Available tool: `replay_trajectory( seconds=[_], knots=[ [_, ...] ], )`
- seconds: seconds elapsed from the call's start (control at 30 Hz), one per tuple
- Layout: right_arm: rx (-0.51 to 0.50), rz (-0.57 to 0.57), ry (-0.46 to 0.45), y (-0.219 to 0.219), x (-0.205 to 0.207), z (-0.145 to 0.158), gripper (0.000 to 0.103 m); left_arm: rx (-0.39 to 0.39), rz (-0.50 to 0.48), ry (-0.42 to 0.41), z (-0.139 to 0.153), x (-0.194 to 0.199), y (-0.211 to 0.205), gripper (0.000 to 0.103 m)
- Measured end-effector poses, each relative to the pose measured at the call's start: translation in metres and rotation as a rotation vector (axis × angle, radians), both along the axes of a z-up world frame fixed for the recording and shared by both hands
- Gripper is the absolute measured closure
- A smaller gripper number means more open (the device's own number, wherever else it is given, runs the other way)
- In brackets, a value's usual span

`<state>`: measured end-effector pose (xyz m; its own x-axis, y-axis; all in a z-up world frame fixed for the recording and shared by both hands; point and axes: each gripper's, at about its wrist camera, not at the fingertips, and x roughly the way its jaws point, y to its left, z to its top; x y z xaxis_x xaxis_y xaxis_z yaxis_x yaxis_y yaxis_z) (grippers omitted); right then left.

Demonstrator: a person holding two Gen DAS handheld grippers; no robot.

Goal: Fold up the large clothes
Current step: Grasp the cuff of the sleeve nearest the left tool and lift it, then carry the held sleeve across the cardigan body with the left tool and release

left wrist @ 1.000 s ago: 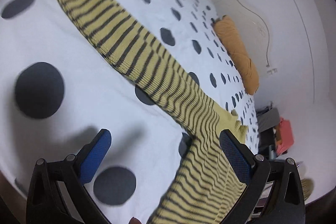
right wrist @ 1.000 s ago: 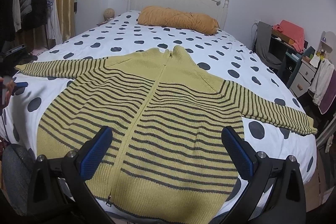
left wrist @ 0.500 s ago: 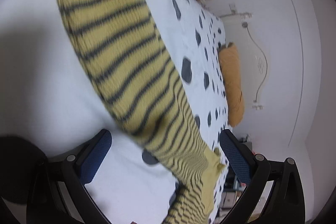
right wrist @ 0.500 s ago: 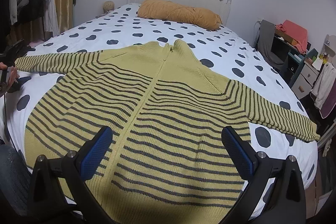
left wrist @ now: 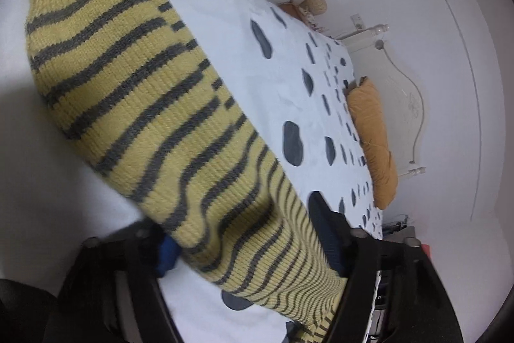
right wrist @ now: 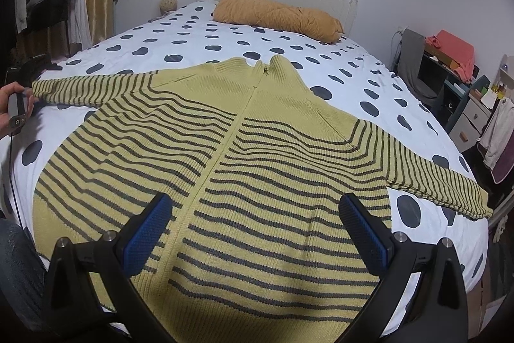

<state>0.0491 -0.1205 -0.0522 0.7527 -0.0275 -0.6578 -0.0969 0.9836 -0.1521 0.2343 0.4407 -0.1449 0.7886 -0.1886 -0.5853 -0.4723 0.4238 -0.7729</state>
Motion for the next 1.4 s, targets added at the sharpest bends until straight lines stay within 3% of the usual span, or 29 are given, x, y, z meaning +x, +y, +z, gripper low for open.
replay_trajectory(
  seconds=[0.03, 0.13, 0.2, 0.33, 0.47, 0.53, 0.63, 0.73, 0.83, 0.87, 0.9, 0.97, 1.13, 1.3, 1.33, 1.4],
  knots=[
    [-0.001, 0.002, 0.001, 0.000, 0.000, 0.000, 0.000, -0.003, 0.003, 0.013, -0.002, 0.001, 0.002, 0.047],
    [-0.001, 0.005, 0.002, 0.003, 0.001, -0.001, 0.000, -0.020, 0.020, 0.034, -0.008, -0.004, 0.008, 0.083],
    [-0.003, 0.006, 0.004, 0.004, 0.001, -0.002, 0.000, -0.036, 0.024, 0.041, -0.012, -0.003, 0.008, 0.089],
    [-0.007, 0.012, 0.005, 0.007, 0.001, -0.002, 0.000, 0.013, 0.016, 0.018, -0.006, -0.005, 0.005, 0.091],
    [-0.010, 0.008, 0.012, 0.008, 0.003, -0.003, 0.000, 0.059, 0.033, -0.055, 0.007, -0.017, -0.002, 0.088],
    [-0.014, 0.008, 0.009, 0.009, 0.003, -0.002, 0.000, 0.068, 0.045, -0.054, 0.009, -0.018, -0.001, 0.078],
    [-0.018, 0.012, 0.007, 0.012, 0.002, -0.002, 0.000, 0.055, 0.083, -0.055, 0.005, -0.027, 0.004, 0.040],
    [-0.019, 0.016, 0.007, 0.014, 0.002, -0.002, 0.000, 0.096, 0.100, -0.092, 0.007, -0.041, 0.006, 0.039],
    [-0.018, 0.019, 0.010, 0.015, 0.002, -0.002, 0.000, 0.103, 0.097, -0.133, 0.003, -0.053, 0.007, 0.046],
    [-0.018, 0.020, 0.010, 0.017, 0.002, -0.002, 0.000, 0.095, 0.092, -0.143, -0.001, -0.055, 0.009, 0.058],
    [-0.017, 0.022, 0.011, 0.017, 0.002, -0.002, 0.000, 0.072, 0.084, -0.160, -0.007, -0.055, 0.011, 0.079],
    [-0.017, 0.025, 0.012, 0.019, 0.002, -0.003, 0.000, 0.002, 0.054, -0.178, -0.020, -0.053, 0.016, 0.092],
    [-0.022, 0.023, 0.014, 0.020, 0.001, -0.003, 0.000, -0.029, 0.029, -0.206, -0.030, -0.047, 0.024, 0.091],
    [-0.026, 0.025, 0.010, 0.021, -0.001, -0.001, 0.000, -0.088, 0.046, -0.204, -0.029, -0.033, 0.034, 0.080],
    [-0.028, 0.027, 0.010, 0.022, -0.002, -0.001, 0.000, -0.095, 0.045, -0.218, -0.030, -0.032, 0.036, 0.081],
    [-0.027, 0.029, 0.012, 0.022, -0.002, 0.000, 0.000, -0.067, 0.020, -0.225, -0.027, -0.029, 0.035, 0.096]
  ],
)
